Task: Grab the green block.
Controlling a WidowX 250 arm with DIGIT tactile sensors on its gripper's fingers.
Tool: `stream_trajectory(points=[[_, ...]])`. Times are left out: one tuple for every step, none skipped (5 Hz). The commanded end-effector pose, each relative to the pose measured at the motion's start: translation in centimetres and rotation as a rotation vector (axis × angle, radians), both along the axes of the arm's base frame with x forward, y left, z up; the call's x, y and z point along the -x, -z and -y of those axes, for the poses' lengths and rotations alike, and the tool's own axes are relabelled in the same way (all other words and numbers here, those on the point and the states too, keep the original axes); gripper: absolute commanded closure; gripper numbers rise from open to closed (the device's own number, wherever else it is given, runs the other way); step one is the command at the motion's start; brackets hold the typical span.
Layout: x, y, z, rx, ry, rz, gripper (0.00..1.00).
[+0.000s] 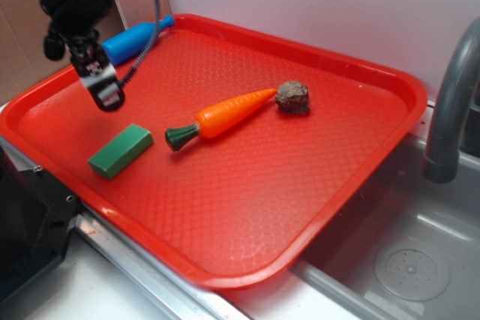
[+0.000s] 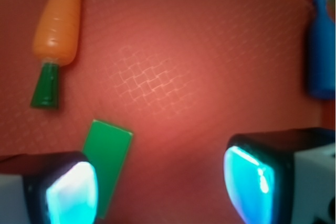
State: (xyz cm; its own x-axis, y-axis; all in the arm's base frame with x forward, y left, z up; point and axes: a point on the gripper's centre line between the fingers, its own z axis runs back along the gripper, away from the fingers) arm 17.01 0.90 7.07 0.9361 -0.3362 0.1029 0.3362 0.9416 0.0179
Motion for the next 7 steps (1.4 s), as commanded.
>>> stream_trajectory(points=[[-0.2,2.6,2.6,-0.019,-0.154,-0.132,0.00],[0.9,3.4,2.2,-0.029,-0.176,-0.174,0.00],[2.3,3.8,0.6,-0.034,-0.226,-0.206,0.00],[2.3,4.6,0.5,0.008,-0.214,-0.199,0.00],[1.7,6.3,1.8,0.018,-0.180,-0.208,0.00],[1.3,7.2,2.9,0.022,-0.141,-0.224,0.00],[1.5,7.2,3.0,0.017,-0.152,-0.207,0.19]])
